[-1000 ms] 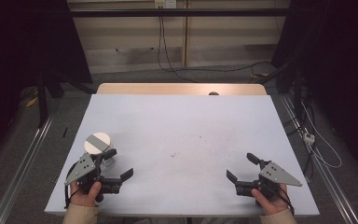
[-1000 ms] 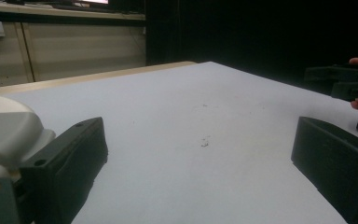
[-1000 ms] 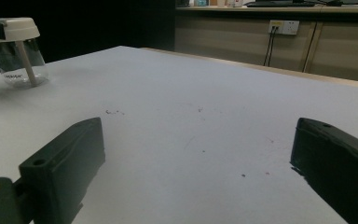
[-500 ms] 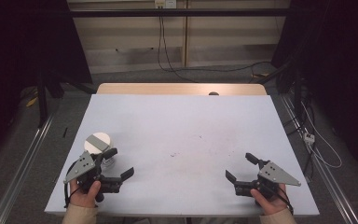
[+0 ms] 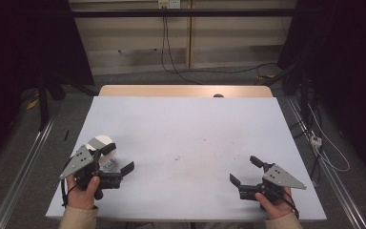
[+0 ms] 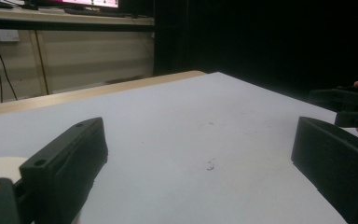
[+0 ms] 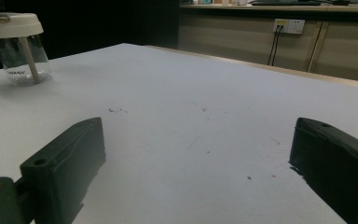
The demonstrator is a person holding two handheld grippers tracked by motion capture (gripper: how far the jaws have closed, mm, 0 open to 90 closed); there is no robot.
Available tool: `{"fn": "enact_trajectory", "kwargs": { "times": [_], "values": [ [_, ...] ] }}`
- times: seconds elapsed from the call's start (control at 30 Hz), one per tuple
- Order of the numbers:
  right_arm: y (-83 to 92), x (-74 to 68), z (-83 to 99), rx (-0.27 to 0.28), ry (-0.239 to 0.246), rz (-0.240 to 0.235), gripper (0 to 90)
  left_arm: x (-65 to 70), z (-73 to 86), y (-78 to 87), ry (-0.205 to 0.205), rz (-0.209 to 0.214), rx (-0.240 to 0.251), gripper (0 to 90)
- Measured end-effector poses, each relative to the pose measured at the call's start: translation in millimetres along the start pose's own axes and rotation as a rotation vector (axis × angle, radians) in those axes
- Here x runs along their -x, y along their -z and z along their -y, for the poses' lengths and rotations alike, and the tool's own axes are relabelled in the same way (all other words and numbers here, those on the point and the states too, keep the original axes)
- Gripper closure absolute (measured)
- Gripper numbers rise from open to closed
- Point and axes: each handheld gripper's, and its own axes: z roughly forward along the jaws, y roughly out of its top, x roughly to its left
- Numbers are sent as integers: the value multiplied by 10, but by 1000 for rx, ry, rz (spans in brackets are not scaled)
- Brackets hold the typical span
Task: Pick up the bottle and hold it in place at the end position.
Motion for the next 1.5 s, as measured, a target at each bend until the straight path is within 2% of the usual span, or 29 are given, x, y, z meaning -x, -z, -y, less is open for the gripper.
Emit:
{"fn": "enact_trajectory", "kwargs": {
  "times": [0.63, 0.9, 1.2, 1.3, 1.5],
  "values": [
    [10, 0, -2, 3, 0, 4, 28, -214, -140, 141, -32, -65, -39, 32],
    [12, 5, -1, 3, -3, 2, 28, -291, -131, 153, -32, -85, -46, 32],
    [14, 9, 1, 3, -5, 4, 30, -396, -87, 177, -30, -126, -56, 32],
    [11, 8, 3, 2, -5, 3, 30, -417, -69, 180, -33, -125, -59, 31],
    [15, 9, 3, 3, -6, 4, 30, -473, -33, 208, -27, -158, -51, 31]
  ]
}}
